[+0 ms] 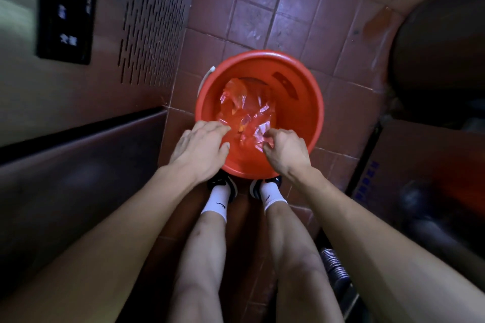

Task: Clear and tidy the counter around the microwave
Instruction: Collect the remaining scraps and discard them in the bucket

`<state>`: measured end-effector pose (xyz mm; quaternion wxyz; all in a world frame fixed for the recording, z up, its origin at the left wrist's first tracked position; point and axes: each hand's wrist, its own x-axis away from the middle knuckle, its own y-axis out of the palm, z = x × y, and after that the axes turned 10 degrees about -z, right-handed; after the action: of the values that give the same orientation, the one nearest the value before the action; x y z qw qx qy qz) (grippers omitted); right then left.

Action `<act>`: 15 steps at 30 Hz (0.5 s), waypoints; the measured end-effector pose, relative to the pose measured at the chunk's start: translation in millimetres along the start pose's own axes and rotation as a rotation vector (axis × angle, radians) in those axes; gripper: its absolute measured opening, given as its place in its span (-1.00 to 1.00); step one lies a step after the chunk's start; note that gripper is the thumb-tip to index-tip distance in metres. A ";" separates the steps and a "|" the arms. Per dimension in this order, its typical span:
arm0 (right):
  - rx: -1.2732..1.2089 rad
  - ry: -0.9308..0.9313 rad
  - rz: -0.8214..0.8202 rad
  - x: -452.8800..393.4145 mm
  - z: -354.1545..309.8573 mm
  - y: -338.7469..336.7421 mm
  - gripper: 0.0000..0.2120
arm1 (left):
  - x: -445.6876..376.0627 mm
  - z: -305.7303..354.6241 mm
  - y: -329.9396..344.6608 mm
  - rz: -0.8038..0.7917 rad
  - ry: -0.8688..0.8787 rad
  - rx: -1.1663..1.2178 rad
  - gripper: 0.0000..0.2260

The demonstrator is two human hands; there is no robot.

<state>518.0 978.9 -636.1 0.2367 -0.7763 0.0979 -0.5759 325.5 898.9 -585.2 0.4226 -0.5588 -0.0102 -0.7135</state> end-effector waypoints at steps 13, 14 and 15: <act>-0.046 -0.042 0.143 180.2 -54.4 -124.3 -0.74 | 147.6 70.9 -97.9 0.085 -0.001 -0.024 -0.59; -0.043 -0.062 0.153 191.6 -60.1 -133.0 -0.75 | 158.4 75.4 -105.1 0.109 0.003 -0.027 -0.58; -0.031 -0.086 0.163 204.2 -66.3 -142.3 -0.75 | 171.2 80.7 -113.0 0.133 0.004 -0.030 -0.58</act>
<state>503.3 998.9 -379.7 0.2746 -0.7934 0.1596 -0.5193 316.6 909.5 -365.2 0.4606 -0.5633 0.0385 -0.6849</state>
